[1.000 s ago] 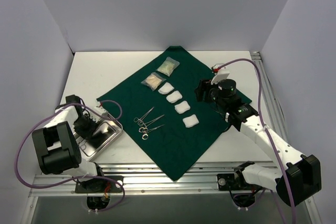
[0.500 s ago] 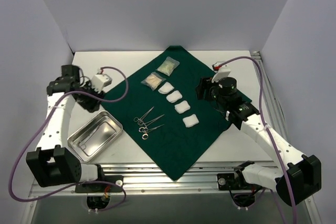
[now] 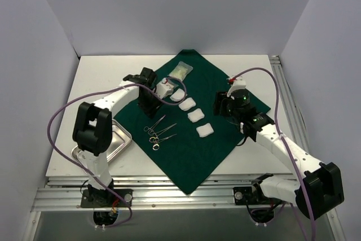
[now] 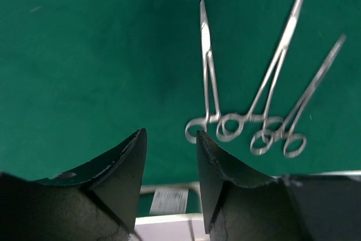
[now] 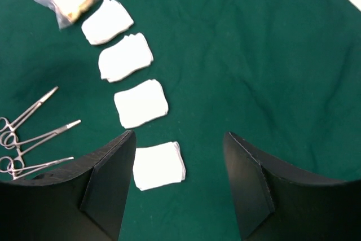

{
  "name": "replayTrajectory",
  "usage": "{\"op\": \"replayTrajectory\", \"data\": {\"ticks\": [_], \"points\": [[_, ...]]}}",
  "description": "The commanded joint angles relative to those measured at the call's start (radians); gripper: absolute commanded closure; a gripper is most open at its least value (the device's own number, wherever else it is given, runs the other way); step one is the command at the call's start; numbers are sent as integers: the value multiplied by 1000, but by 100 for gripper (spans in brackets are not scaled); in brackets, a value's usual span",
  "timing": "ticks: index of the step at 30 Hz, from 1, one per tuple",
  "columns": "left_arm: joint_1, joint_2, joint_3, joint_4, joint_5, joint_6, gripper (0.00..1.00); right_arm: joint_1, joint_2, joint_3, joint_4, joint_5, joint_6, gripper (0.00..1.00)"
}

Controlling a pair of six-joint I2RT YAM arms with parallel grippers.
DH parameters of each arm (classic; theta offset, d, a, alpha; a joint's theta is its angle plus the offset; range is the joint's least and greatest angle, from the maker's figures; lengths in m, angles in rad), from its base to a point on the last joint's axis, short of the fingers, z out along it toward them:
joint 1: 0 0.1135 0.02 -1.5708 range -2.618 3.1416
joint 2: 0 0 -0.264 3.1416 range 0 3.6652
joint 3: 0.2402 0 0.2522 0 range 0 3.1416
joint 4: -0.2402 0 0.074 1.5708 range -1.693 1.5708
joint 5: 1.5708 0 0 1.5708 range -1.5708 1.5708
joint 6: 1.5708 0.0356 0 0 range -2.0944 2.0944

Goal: Prepare the surgical pack

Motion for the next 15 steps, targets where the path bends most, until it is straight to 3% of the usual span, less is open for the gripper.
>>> {"op": "replayTrajectory", "data": {"ticks": [1,15], "points": [[-41,29,56,55,-12,-43,51,2,-2,-12,8,31,13,41],[-107,115,-2,126,-14,-70,55,0,46,-12,8,41,-1,41]]}}
